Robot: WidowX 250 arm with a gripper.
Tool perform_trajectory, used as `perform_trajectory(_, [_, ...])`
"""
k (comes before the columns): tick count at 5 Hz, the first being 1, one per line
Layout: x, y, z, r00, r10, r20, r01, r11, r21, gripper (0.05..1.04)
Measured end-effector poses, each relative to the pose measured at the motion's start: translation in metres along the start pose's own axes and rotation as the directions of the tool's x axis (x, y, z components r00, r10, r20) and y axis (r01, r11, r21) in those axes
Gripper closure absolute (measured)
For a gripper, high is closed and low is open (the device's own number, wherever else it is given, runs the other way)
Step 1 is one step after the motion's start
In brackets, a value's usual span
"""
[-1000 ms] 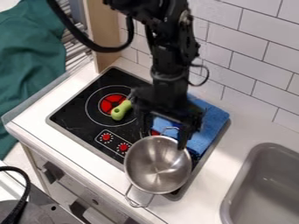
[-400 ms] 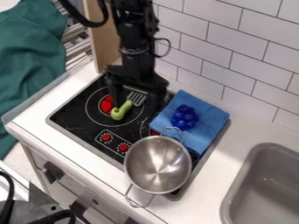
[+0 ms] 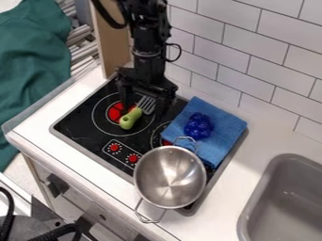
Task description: Move the fork right next to the silver bowl
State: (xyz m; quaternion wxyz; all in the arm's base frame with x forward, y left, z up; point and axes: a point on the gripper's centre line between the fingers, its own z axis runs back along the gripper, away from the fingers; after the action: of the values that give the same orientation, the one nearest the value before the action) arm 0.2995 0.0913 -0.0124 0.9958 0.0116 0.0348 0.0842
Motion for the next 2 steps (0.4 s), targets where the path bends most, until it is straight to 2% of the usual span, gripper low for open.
perform_trajectory(1, [0.011,0.006,-0.006,1.0,-0.017,0.004,0.017,0.999,0.027,0.082])
perform_trajectory(2, [0.013,0.02,-0.014,1.0,-0.02,-0.023,0.021,0.999,0.044,0.082])
